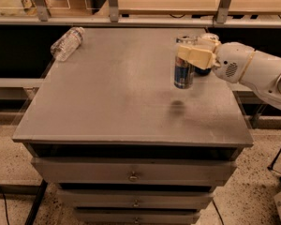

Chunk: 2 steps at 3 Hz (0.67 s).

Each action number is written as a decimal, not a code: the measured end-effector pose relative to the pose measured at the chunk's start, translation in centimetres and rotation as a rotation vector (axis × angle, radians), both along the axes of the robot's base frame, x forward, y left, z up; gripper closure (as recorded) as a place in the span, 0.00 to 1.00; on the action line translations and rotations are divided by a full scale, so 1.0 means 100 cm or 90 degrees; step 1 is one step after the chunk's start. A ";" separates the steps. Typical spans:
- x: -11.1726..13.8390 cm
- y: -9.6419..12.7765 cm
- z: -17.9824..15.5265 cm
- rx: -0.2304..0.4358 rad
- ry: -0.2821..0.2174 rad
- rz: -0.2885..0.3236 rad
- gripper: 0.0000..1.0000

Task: Place redbull can upright

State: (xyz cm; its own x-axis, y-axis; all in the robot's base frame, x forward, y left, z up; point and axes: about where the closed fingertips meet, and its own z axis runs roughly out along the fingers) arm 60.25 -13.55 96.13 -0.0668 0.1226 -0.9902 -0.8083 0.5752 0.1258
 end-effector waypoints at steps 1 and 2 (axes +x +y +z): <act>0.000 -0.010 -0.001 0.044 -0.023 0.024 1.00; 0.000 -0.019 -0.001 0.074 -0.047 0.040 1.00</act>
Offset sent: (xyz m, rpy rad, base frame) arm -0.0010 -0.0383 -0.0040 0.1722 -0.1181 0.0820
